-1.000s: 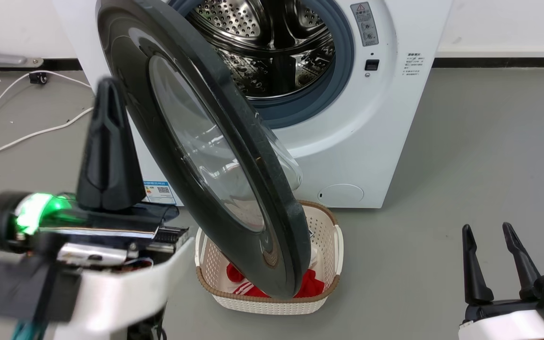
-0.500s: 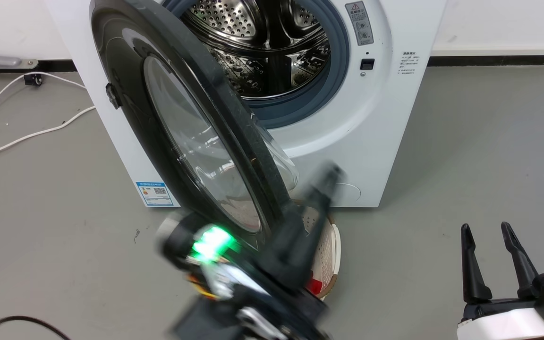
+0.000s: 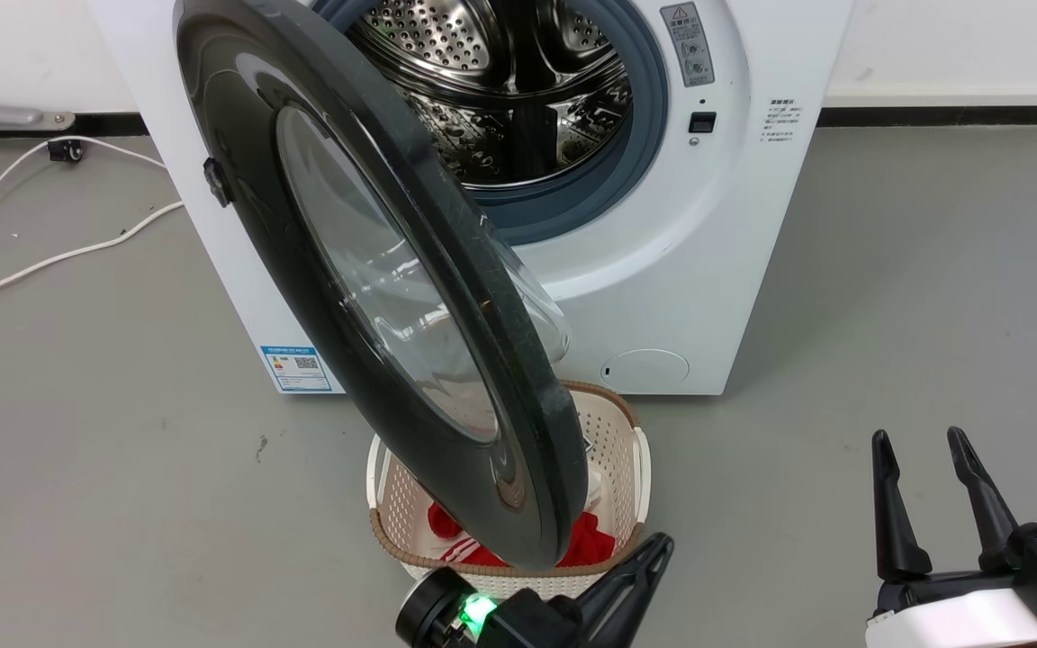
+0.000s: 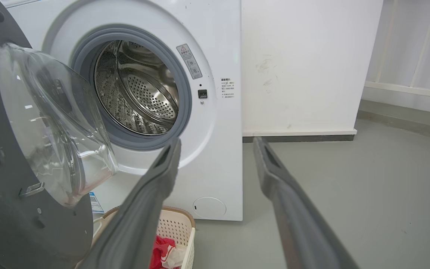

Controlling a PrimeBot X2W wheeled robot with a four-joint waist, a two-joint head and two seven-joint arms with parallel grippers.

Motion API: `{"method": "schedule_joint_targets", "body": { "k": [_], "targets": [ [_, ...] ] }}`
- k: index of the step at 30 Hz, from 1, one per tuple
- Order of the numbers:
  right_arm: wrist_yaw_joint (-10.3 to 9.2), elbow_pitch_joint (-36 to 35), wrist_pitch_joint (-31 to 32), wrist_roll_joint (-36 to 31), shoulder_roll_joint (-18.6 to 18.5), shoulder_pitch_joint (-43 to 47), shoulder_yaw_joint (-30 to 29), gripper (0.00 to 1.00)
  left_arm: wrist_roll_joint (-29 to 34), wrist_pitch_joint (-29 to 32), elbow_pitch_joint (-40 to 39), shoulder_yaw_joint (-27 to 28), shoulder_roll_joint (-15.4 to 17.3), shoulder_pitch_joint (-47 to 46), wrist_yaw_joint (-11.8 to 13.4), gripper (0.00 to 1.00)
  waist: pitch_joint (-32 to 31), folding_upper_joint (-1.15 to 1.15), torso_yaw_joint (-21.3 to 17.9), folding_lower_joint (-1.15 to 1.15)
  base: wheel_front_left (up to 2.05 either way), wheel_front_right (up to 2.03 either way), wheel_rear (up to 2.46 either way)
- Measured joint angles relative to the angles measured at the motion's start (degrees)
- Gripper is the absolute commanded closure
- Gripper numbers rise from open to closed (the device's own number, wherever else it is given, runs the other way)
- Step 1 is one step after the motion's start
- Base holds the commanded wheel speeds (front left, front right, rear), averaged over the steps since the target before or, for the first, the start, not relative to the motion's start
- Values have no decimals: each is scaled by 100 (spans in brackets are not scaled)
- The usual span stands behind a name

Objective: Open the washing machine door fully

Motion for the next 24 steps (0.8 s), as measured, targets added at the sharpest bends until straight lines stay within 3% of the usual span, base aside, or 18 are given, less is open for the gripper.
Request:
{"method": "schedule_joint_targets", "body": {
  "k": [15, 24],
  "targets": [
    [0, 59, 16, 149, -1, -93, 156, 0, -185, -757, 1465, 135, -264, -1104, 369, 100, 166, 0, -188, 0, 0, 0, 0],
    [-1, 121, 9, 241, -1, -126, 221, 0, -437, -947, 1980, 182, -283, -1432, 789, 100, 224, 0, -240, 0, 0, 0, 0]
  ]
}}
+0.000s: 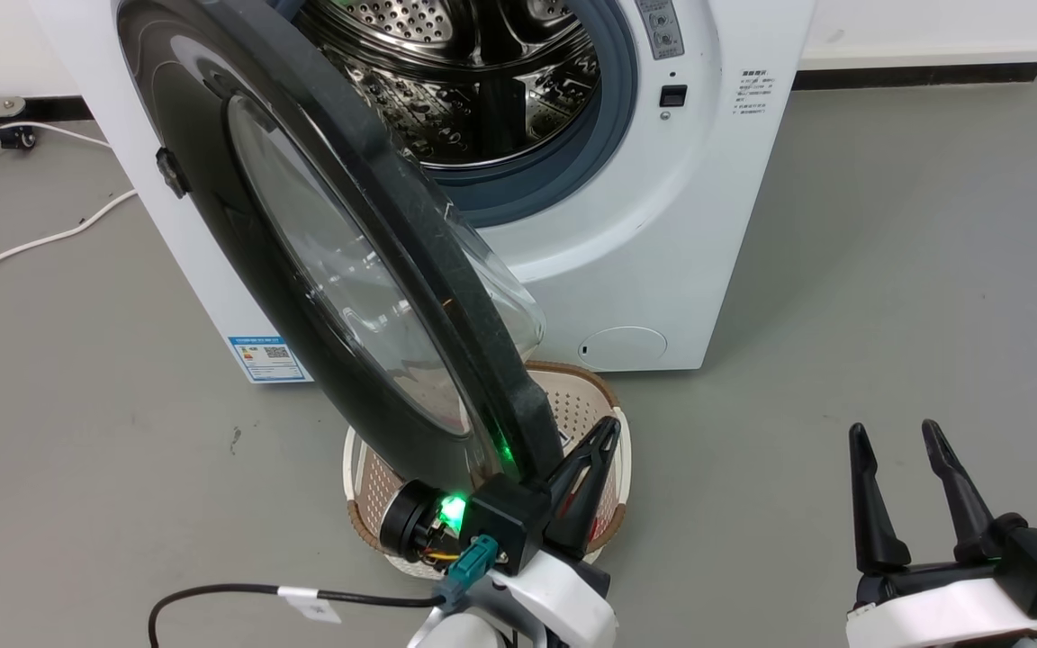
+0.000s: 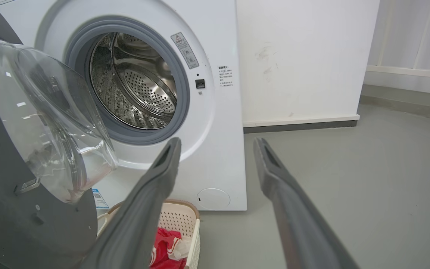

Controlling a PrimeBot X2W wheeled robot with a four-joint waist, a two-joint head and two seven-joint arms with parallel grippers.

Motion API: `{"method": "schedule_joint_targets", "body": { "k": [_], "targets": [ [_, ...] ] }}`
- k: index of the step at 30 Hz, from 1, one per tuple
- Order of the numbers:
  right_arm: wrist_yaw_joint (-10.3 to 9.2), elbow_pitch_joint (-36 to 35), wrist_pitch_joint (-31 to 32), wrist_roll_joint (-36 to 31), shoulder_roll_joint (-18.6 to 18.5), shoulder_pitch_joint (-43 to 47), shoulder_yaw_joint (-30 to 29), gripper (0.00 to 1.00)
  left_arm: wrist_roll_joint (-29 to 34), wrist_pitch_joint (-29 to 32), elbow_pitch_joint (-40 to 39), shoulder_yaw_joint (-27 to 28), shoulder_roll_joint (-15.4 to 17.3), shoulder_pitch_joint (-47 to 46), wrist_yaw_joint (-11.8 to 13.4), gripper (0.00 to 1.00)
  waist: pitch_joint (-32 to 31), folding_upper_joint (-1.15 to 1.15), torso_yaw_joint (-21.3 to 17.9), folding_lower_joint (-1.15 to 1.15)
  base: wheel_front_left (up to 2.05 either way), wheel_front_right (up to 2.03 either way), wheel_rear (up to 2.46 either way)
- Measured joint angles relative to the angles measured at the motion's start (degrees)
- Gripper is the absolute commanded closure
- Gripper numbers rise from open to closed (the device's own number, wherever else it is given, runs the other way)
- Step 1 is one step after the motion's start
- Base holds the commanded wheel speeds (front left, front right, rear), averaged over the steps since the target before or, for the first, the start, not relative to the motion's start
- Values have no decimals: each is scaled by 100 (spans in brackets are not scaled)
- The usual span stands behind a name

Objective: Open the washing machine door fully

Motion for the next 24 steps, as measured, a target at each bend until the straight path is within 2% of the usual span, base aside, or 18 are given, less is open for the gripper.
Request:
{"method": "schedule_joint_targets", "body": {
  "k": [13, 24],
  "targets": [
    [1, 75, -8, 146, 1, -85, 164, 0, -164, -129, 281, -103, -44, -155, 294, 100, -11, 0, 50, 0, 0, 0, 0],
    [0, 80, -9, 114, 0, -107, 248, 0, -155, -186, -107, -105, 96, 296, 610, 100, -78, 0, 135, 0, 0, 0, 0]
  ]
}}
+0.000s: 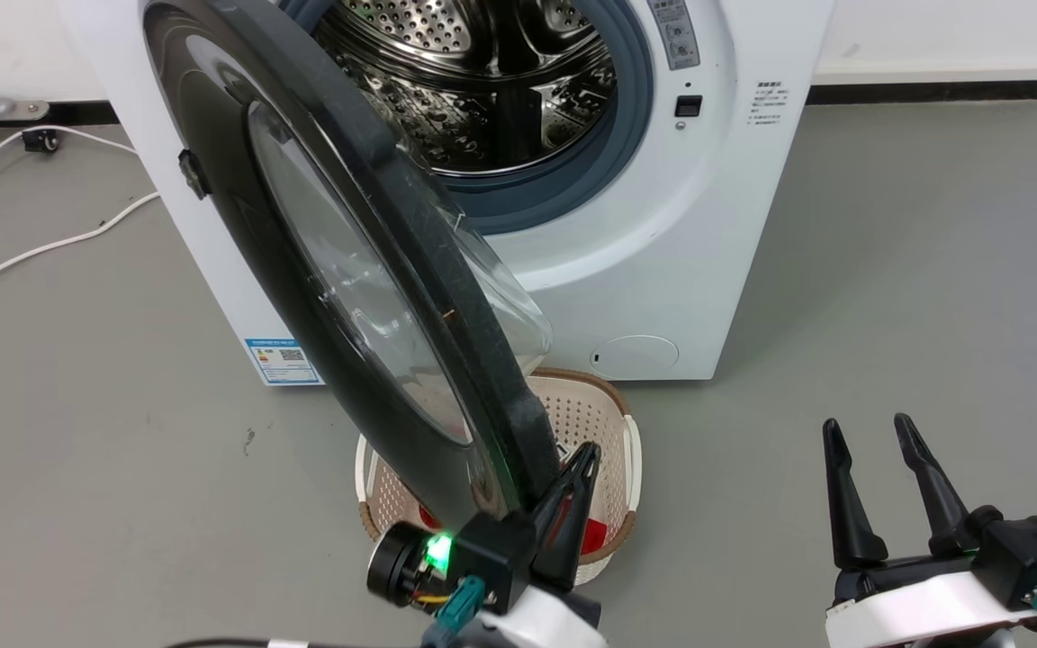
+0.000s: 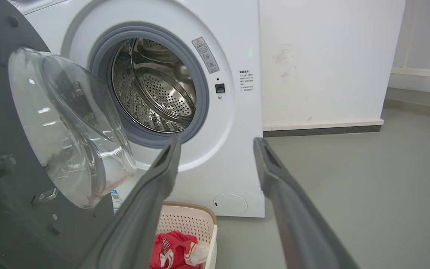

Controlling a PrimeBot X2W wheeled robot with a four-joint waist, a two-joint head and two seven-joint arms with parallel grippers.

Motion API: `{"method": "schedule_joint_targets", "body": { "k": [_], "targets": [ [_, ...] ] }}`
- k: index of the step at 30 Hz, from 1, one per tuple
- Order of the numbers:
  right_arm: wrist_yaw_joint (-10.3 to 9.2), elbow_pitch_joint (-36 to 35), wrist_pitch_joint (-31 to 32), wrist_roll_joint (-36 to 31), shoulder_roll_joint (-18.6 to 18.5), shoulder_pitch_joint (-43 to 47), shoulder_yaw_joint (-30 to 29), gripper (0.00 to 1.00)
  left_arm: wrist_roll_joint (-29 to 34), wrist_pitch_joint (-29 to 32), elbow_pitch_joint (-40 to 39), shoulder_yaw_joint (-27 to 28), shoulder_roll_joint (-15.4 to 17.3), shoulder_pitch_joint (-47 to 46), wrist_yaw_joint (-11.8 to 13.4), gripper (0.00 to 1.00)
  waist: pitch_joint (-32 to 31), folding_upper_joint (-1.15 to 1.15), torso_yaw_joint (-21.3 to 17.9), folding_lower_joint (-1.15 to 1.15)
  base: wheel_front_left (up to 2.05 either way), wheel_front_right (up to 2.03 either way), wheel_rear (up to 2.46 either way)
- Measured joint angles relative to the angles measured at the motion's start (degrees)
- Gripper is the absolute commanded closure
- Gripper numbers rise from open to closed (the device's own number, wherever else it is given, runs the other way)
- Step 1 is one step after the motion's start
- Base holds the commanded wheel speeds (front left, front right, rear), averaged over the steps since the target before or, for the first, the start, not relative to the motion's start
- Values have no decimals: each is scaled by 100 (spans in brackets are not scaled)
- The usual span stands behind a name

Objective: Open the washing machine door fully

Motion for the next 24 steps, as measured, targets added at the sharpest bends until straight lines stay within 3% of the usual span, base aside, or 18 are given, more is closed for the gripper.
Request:
{"method": "schedule_joint_targets", "body": {
  "k": [12, 24],
  "targets": [
    [0, -45, -1, 7, 1, 93, 21, 0, 56, 16, -608, 54, 304, 648, 417, 100, -32, 0, 198, 0, 0, 0, 0],
    [0, -138, -9, 36, 0, 242, -24, 0, 255, 9, -1423, 181, 659, 1405, 1012, 100, -72, 0, 562, 0, 0, 0, 0]
  ]
}}
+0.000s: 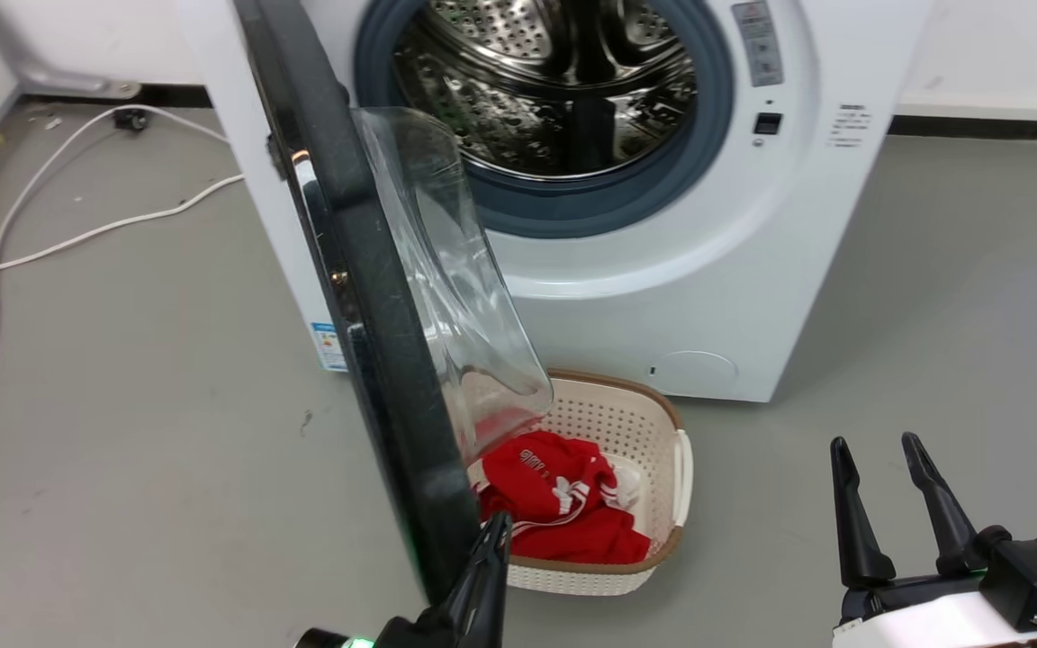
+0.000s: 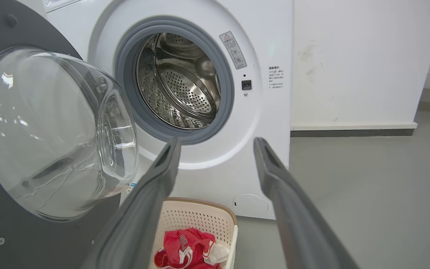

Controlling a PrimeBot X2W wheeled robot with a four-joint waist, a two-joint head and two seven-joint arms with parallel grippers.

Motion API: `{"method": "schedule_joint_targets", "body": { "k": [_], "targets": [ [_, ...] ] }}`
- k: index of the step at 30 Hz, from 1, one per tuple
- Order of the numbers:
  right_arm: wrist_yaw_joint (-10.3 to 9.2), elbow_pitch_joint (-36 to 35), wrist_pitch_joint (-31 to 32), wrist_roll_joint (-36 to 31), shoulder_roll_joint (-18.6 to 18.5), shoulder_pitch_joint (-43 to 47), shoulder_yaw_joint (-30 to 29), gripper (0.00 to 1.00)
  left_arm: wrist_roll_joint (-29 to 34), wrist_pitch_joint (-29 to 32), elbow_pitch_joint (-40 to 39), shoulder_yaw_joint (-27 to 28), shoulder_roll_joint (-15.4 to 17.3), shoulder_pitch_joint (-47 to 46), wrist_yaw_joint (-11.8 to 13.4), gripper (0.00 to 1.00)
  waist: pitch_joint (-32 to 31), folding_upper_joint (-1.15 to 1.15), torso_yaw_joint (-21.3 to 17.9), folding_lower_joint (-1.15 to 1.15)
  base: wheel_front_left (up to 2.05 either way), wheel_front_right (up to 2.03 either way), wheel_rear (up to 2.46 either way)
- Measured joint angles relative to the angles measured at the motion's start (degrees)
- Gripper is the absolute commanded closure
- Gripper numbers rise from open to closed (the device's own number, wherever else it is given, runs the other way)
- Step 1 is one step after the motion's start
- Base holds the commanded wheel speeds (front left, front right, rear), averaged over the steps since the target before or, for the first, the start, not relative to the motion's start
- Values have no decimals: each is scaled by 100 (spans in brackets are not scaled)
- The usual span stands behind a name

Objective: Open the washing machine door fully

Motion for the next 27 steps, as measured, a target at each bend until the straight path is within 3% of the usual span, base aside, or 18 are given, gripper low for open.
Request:
{"method": "schedule_joint_targets", "body": {
  "k": [12, 17, 24, 27],
  "targets": [
    [0, -37, 14, 2, 1, 29, -52, 0, 32, -8, -461, 441, 311, 305, 443, 100, 118, 0, 717, 0, 0, 0, 0],
    [0, -92, 36, -10, 1, 16, -53, 0, -90, -62, -533, 917, 522, 330, 561, 100, 242, 0, 934, 0, 0, 0, 0],
    [0, -160, 102, -66, 1, -69, -75, 0, -464, -129, -393, 1918, 900, 212, 575, 100, 500, 0, 1039, 0, 0, 0, 0],
    [0, -194, 152, -70, 1, -116, -94, 0, -644, -138, -183, 2312, 1033, 114, 454, 100, 592, 0, 1021, 0, 0, 0, 0]
  ]
}}
